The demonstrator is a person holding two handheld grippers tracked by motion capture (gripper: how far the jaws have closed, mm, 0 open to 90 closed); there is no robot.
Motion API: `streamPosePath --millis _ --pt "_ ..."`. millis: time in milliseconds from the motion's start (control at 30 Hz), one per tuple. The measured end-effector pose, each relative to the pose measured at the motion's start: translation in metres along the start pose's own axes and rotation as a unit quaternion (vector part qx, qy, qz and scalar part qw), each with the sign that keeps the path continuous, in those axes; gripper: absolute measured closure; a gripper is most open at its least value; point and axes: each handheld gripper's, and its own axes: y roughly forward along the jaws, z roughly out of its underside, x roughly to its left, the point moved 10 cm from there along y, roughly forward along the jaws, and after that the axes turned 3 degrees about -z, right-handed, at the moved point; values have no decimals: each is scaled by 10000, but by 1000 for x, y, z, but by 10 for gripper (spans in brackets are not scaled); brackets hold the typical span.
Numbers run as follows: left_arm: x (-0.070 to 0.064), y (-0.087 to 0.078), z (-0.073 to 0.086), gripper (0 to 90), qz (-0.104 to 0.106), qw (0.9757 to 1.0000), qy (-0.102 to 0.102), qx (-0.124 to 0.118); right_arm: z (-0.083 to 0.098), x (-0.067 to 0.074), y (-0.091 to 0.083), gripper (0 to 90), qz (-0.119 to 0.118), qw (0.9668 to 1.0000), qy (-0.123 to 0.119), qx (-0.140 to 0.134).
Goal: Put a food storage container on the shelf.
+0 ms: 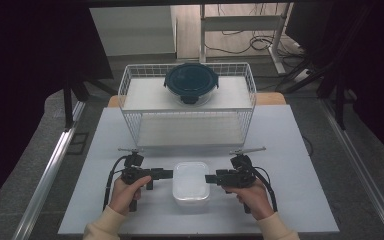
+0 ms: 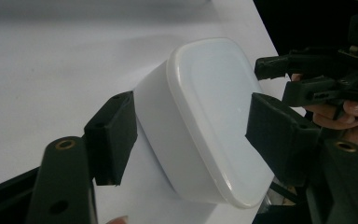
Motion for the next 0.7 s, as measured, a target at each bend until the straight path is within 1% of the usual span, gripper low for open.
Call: streamPosePath --millis 67,200,300,400,433,467,500,533,600,633,667,700 --pt "0 1 0 339 -1 10000 1 11 1 0 3 395 -28 10000 23 38" --pt "-2 5 2 364 65 10000 -10 46 5 -1 8 428 -70 9999 123 85" --pt "-2 9 5 415 138 9998 -32 169 6 -1 11 448 -123 9997 210 84" --pt "-3 12 8 434 156 9996 -48 239 8 -1 13 473 -175 9994 277 83" --pt "-3 12 8 438 193 9995 -82 226 8 -1 14 485 -205 9993 298 85" --pt "-5 14 10 445 396 9986 -259 246 8 0 14 496 -229 9992 311 86" --pt "-4 14 11 456 454 9981 -326 263 8 0 15 514 -257 9991 327 93" --pt "-3 16 12 466 446 9979 -374 271 8 1 15 526 -277 9990 339 91" --pt "-2 17 13 509 406 9981 -358 310 8 1 15 560 -301 9988 362 92" --pt "-4 18 13 530 482 9977 -364 319 8 1 14 580 -283 9989 359 87" --pt "-5 18 14 567 504 9975 -359 338 8 1 13 601 -324 9986 409 58" --pt "-5 19 14 574 423 9980 -346 321 8 2 13 603 -337 9984 443 59"
